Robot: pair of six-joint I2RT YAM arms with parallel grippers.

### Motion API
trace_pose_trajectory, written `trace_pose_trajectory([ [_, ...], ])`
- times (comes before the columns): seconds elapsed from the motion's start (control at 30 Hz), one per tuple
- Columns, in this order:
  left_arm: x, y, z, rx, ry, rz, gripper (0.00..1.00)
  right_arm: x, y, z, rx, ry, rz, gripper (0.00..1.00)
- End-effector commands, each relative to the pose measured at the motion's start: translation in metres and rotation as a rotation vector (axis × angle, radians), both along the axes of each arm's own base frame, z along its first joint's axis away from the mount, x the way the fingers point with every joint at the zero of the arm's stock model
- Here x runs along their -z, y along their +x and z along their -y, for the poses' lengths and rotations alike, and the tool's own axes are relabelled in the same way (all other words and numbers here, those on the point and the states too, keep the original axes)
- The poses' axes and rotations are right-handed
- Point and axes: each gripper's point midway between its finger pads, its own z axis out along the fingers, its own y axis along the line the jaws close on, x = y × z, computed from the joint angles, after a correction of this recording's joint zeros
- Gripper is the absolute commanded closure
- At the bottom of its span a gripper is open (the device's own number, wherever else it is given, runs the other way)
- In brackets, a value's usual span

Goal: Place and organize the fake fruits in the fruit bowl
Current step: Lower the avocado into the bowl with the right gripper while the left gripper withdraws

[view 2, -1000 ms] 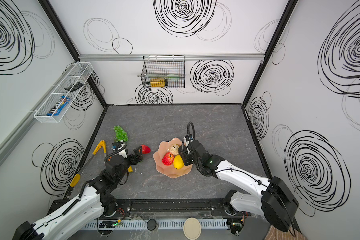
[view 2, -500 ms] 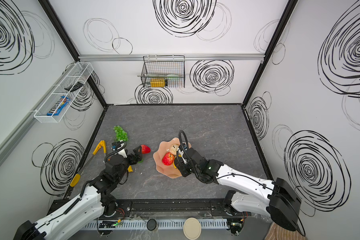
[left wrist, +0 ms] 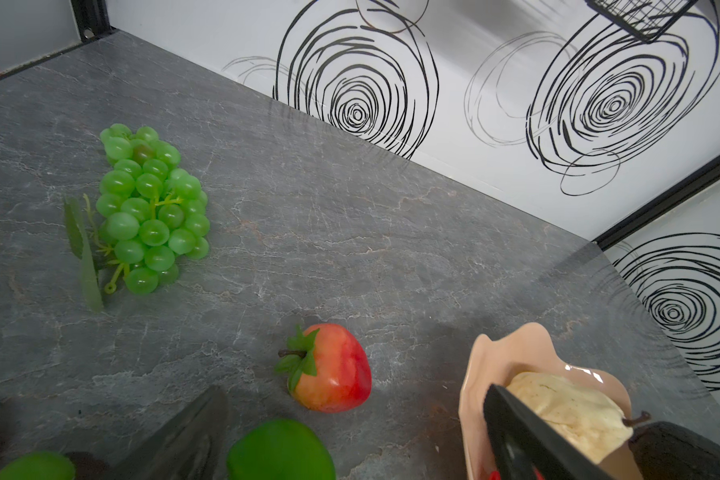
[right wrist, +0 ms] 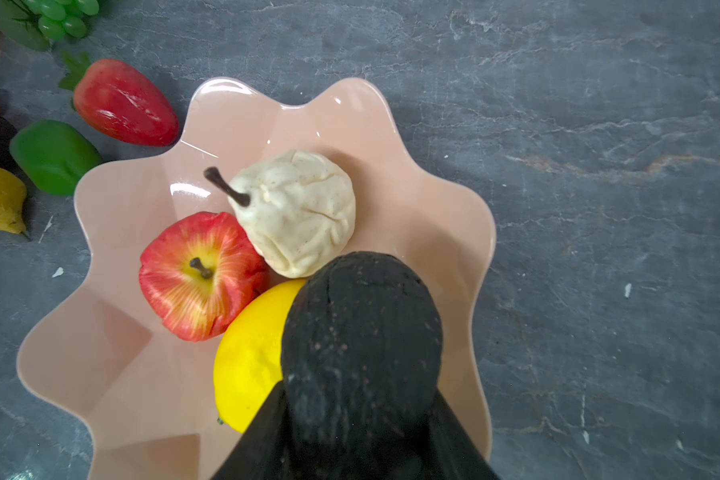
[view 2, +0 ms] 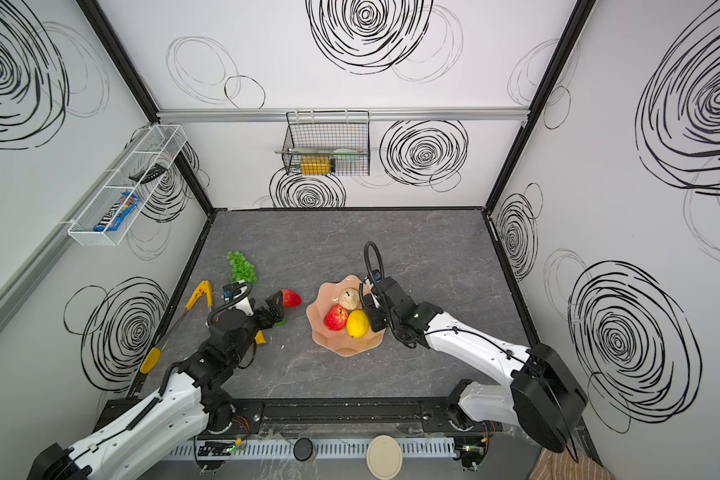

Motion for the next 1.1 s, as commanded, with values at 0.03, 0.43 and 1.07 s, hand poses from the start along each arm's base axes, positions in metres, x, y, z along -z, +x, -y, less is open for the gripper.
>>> trace_pose_trajectory([
  [0.03,-0.006,0.002,-0.001,-0.007,-0.017,0.034,0.01,-0.011,0.019,-0.007,-0.007,-0.022,0.061,0.62],
  [0.43,-0.005,0.002,-0.001,-0.005,-0.018,0.029,0.00,0.013,0.028,-0.009,0.015,-0.089,-0.020,0.60],
  [1.07,-0.006,0.002,-0.001,-0.005,-0.019,0.031,0.00,0.030,0.018,-0.013,0.015,-0.080,-0.104,0.57],
])
